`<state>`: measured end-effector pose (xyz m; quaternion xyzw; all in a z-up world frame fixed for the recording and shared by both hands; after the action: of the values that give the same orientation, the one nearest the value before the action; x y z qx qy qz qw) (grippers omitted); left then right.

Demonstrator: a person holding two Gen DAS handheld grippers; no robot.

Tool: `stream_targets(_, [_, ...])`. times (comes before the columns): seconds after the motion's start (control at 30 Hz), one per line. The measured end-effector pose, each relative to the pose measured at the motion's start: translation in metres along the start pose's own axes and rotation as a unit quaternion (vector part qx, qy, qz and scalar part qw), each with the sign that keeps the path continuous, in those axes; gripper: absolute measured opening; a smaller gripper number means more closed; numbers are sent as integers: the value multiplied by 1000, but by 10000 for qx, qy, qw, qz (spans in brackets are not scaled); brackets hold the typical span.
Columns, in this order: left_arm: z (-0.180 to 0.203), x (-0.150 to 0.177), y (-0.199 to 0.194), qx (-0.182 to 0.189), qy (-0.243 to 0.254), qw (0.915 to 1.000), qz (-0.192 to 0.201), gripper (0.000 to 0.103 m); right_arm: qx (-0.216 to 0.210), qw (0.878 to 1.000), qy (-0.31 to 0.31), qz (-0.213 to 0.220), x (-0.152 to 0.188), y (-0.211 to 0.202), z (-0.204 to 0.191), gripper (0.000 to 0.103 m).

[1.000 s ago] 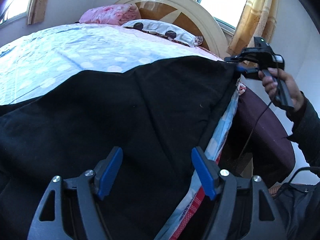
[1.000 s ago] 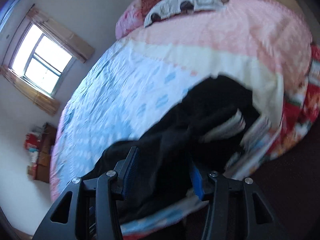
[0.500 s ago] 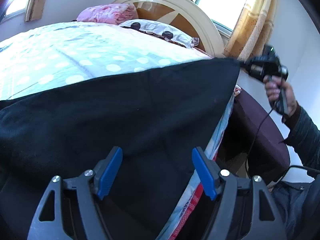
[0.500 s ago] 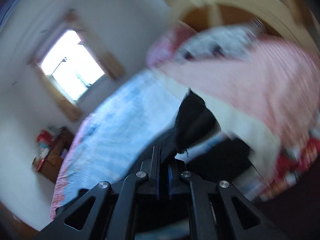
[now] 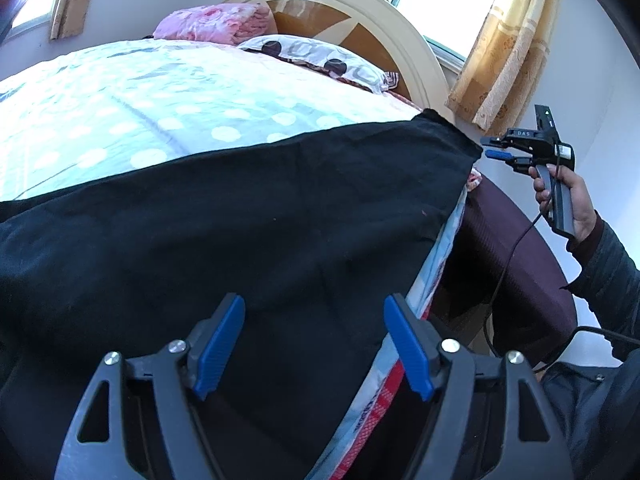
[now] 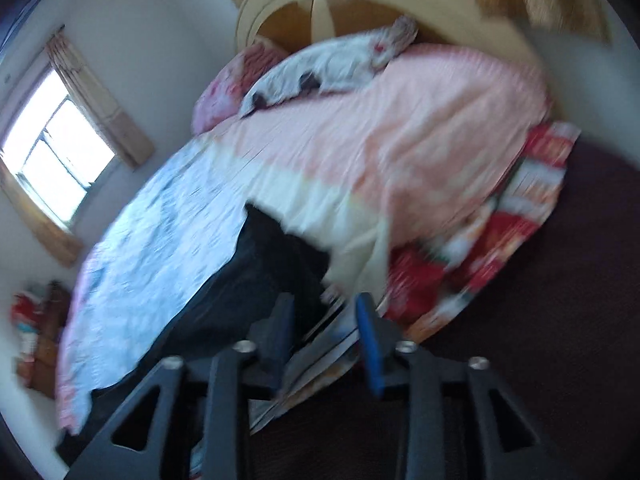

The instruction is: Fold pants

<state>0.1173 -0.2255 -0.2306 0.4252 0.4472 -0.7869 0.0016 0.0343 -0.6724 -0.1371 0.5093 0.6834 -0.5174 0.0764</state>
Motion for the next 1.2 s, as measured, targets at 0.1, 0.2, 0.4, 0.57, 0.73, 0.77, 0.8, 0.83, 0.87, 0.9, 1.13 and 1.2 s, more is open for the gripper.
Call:
stream_targets(0.1, [3, -5, -4, -28, 5, 10000, 95, 75, -158, 9998, 92, 96, -12, -2, 1, 37])
stream_targets(0.2, [6, -13, -7, -54, 26, 9997, 234, 75, -651, 9975, 205, 171, -20, 7, -8, 37])
stream_targets(0.4, [8, -11, 5, -119, 154, 9998, 56, 75, -754, 9955, -491, -302, -10, 42, -44, 37])
stream_targets(0.57, [13, -8, 10, -154, 245, 9995, -94, 75, -981, 9914, -635, -591, -11, 63, -52, 37])
stream_targets(0.73, [30, -33, 14, -143, 446, 9989, 60, 78, -645, 9869, -1446, -300, -42, 66, -77, 37])
stream_targets(0.77, [34, -39, 16, -148, 491, 9986, 85, 80, -450, 9844, -1628, -501, -43, 76, -79, 37])
stream_targets(0.8, [37, -43, 19, -151, 515, 9985, 96, 81, -180, 9810, -1787, -738, -40, 88, -77, 37])
stream_targets(0.83, [40, -46, 22, -127, 532, 9985, 90, 81, -65, 9790, -1826, -908, -38, 97, -73, 37])
stream_targets(0.87, [43, -49, 24, -100, 545, 9984, 76, 81, -97, 9778, -1784, -1092, -34, 106, -69, 37])
stream_targets(0.9, [44, -51, 27, -90, 550, 9984, 66, 81, -211, 9774, -1700, -1237, -28, 111, -65, 37])
stream_targets(1.13, [52, -49, 46, 33, 593, 9981, -144, 81, -1000, 9502, -2811, -905, 7, 69, -99, 20])
stream_targets(1.2, [54, -50, 50, 37, 626, 9979, -183, 81, -1270, 9248, -3308, -1386, 40, 70, -109, 21])
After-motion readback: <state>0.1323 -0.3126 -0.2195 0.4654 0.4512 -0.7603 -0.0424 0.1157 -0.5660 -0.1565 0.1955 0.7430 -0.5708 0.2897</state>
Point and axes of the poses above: each gripper's, at about its wrist camera, not at the fingertips, and y roughly the way its jaws point, z to its right, x to its underside, the point moved 10 cm from there along y, roughly the way its jaws point, and after that the axes turned 10 degrees about -x, right-handed, at the moved point
